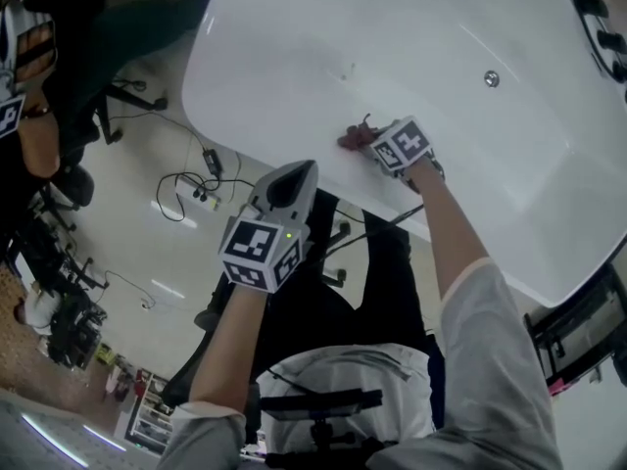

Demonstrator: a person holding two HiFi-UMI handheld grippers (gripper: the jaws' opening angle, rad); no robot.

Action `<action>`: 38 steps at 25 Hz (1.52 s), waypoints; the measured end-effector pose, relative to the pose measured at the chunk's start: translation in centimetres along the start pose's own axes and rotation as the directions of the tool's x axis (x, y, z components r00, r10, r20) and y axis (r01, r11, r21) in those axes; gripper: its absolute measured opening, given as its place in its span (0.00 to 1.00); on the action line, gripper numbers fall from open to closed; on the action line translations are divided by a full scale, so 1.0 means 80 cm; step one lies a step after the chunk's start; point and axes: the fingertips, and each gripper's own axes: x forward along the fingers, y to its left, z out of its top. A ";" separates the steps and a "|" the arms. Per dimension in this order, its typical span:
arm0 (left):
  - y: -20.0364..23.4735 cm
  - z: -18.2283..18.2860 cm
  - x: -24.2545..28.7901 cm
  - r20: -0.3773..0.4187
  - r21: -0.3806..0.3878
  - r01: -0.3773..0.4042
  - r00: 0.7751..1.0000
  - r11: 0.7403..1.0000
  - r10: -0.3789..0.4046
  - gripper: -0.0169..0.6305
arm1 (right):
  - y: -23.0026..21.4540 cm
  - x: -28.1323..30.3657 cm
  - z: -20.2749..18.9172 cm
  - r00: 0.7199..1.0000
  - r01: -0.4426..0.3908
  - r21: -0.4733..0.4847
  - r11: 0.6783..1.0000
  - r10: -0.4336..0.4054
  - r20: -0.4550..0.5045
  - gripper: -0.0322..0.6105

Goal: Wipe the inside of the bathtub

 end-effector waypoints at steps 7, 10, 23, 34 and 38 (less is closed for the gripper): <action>0.011 0.004 0.012 -0.009 -0.006 -0.010 1.000 1.000 0.010 0.04 | 0.017 0.030 0.074 0.998 -0.028 -0.095 0.995 0.033 0.047 0.26; 0.014 0.011 0.019 -0.007 0.000 -0.011 1.000 1.000 0.011 0.04 | 0.025 0.048 0.118 0.996 -0.049 -0.129 0.990 0.058 0.067 0.26; 0.045 0.026 0.082 -0.067 0.062 0.014 0.998 0.998 -0.010 0.04 | -0.039 0.066 0.047 0.999 -0.021 -0.012 1.000 0.021 0.041 0.26; 0.038 0.032 0.164 -0.207 0.138 0.198 0.964 0.970 -0.167 0.04 | -0.063 0.080 0.046 0.998 0.008 0.023 1.000 -0.010 0.054 0.26; 0.064 0.029 0.192 -0.278 0.190 0.218 0.947 0.957 -0.160 0.04 | -0.059 0.100 0.091 0.996 -0.016 0.000 1.000 0.016 0.086 0.26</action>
